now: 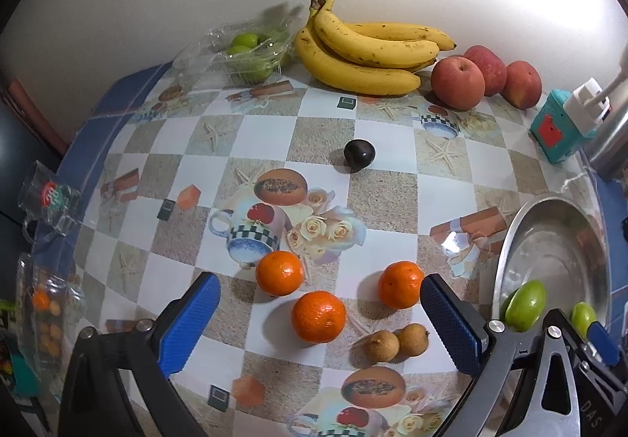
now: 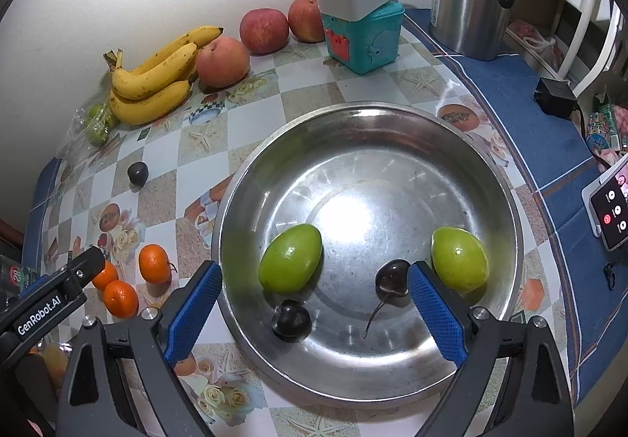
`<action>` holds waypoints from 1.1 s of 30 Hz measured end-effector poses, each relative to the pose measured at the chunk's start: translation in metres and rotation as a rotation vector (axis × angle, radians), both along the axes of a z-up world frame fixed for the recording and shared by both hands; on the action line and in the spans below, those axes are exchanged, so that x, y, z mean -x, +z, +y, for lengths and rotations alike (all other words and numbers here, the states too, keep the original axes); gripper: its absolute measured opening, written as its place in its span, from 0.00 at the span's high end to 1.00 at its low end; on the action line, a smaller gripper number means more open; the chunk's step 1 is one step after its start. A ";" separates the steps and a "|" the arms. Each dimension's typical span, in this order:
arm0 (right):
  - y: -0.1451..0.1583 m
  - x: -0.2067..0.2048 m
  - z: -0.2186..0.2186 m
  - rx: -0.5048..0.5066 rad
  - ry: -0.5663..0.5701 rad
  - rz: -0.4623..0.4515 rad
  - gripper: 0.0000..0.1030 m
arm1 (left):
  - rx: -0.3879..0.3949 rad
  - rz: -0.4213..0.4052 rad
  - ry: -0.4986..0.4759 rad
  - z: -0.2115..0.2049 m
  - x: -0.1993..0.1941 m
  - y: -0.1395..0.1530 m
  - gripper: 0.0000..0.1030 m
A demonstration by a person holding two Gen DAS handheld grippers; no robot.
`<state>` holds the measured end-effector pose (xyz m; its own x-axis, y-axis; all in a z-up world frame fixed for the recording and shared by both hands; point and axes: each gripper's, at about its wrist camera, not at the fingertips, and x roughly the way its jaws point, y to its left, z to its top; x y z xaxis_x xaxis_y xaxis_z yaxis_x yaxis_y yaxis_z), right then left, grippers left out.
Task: Organize fruits
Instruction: 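Withdraw both open tools from the plate back over the table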
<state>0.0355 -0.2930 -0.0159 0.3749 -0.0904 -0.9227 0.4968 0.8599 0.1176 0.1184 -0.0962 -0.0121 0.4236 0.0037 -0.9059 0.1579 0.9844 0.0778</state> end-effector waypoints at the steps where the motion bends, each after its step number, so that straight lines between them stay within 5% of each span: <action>1: -0.001 -0.001 0.001 -0.001 0.004 0.007 0.07 | -0.011 -0.004 -0.006 0.000 0.000 0.000 0.00; 12: -0.001 -0.012 0.027 -0.018 0.082 0.009 0.07 | -0.085 -0.034 0.015 0.033 -0.002 0.004 0.00; 33: 0.000 -0.037 0.110 -0.072 0.300 -0.036 0.07 | -0.050 -0.042 0.195 0.112 -0.010 0.018 0.00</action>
